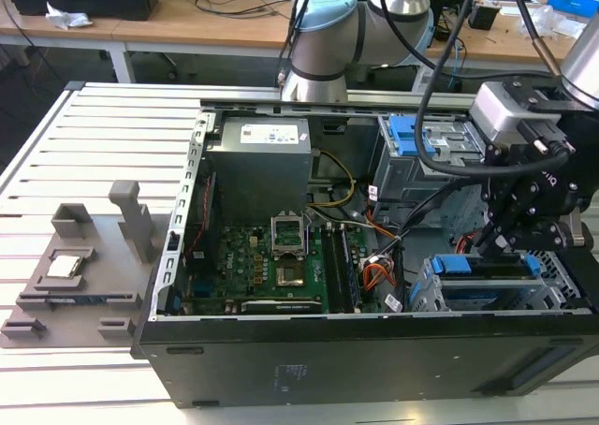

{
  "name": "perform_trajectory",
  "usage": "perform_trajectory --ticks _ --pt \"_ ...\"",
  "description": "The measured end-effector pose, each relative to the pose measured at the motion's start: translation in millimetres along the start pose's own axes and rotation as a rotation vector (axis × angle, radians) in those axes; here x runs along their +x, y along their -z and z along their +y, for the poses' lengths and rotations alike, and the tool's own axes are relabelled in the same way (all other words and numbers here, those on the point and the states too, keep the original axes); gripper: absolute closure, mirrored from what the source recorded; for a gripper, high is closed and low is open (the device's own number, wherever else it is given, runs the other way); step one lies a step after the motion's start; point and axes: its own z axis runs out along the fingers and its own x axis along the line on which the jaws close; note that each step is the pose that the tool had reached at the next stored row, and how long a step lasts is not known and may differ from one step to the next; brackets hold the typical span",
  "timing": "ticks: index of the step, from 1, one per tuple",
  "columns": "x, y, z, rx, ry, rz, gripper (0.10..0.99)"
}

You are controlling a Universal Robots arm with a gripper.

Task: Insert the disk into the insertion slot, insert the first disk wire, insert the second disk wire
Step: 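Insert the second disk wire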

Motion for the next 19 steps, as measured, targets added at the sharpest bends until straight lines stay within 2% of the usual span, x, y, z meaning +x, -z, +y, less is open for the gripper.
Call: perform_trajectory --ticks 5,19 --pt "3.7 -0.5 0.2 0.0 0.0 -0.0007 0.937" --pt "4.9 -6.7 -0.1 0.0 0.0 -0.002 0.937"
